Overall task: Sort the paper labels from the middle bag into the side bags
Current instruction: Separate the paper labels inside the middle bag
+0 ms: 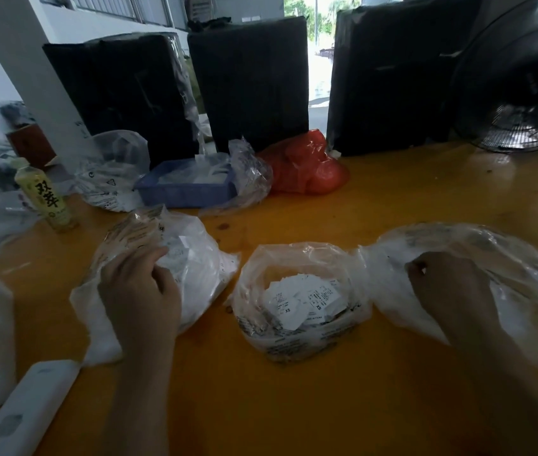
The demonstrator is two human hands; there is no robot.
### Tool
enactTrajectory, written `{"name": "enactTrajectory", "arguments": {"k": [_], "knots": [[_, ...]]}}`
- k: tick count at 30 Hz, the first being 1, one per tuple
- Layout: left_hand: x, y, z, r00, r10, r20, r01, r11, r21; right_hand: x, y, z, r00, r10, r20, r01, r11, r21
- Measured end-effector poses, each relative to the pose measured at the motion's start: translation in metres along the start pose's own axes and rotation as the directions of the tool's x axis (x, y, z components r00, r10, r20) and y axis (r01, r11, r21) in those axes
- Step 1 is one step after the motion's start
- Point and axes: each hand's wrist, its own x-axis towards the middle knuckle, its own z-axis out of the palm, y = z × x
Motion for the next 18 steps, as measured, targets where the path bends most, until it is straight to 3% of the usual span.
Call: {"name": "enactTrajectory", "arguments": {"k": [3, 6, 9, 11, 13, 16, 18], "knots": [[-0.012, 0.031, 0.001, 0.986, 0.113, -0.122, -0.125, 0.987, -0.099, -0.001, -0.011, 0.002, 0.999, -0.009, -0.045, 0.017, 0.983, 0.181], [-0.036, 0.073, 0.014, 0.970, 0.239, 0.032, -0.204, 0.884, -0.421, -0.007, -0.024, 0.001, 0.980, -0.101, -0.171, 0.158, 0.919, 0.361], [-0.058, 0.098, 0.023, 0.901, 0.254, 0.351, 0.011, 0.797, -0.604, -0.016, -0.033, -0.002, 0.974, -0.128, -0.189, 0.215, 0.794, 0.568], [-0.068, 0.100, 0.026, 0.811, 0.265, 0.522, 0.163, 0.754, -0.637, -0.024, -0.041, -0.002, 0.990, -0.139, -0.035, 0.108, 0.557, 0.824], [-0.071, 0.101, 0.028, 0.731, 0.250, 0.635, 0.336, 0.678, -0.653, -0.031, -0.049, 0.003, 0.968, -0.219, 0.121, -0.034, 0.362, 0.932], [-0.069, 0.099, 0.031, 0.647, 0.194, 0.738, 0.519, 0.598, -0.611, -0.040, -0.062, 0.015, 0.926, -0.337, 0.171, -0.054, 0.331, 0.942], [-0.067, 0.099, 0.032, 0.630, 0.162, 0.759, 0.570, 0.568, -0.594, -0.043, -0.066, 0.021, 0.921, -0.352, 0.169, -0.044, 0.335, 0.941]]}}
